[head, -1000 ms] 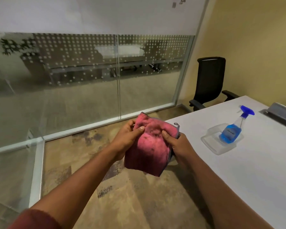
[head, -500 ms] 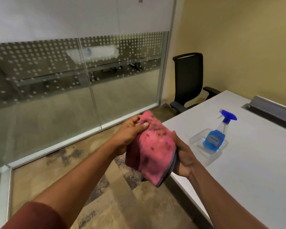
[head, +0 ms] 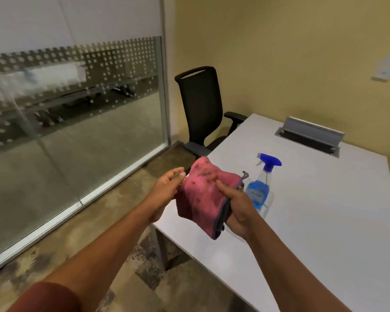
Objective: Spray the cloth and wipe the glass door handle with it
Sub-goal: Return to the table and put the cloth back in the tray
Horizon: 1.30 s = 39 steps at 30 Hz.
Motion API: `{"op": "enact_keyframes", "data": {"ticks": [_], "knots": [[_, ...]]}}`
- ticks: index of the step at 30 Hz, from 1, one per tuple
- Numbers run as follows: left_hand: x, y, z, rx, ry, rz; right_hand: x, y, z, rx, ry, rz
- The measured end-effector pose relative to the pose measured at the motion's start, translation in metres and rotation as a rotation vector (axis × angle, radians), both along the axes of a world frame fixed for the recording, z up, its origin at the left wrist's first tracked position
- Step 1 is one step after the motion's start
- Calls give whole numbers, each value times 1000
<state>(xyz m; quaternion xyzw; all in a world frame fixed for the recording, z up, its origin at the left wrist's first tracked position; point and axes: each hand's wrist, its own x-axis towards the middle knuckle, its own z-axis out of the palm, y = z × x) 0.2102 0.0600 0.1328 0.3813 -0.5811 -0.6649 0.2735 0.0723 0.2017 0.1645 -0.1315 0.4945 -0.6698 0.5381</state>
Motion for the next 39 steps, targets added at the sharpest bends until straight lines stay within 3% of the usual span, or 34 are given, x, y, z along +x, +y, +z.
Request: {"op": "enact_keyframes", "data": {"ticks": [12,23,28,34,39], "knots": [[-81,-51,-29,271,73,-103,-46,-54,8,-226,-246,-546],[-124,-10,-36,738,279,-265,-69,-61,-1,-399,-406,-730],[-155,1,-35,763,356,-239,-90,-57,-18,-418,-518,-709],[-189,-5,-37,751,394,-90,-124,-48,-40,-259,-314,-690],[-194,-14,-47,755,398,-64,-145,-36,-52,-4,94,-608]]}}
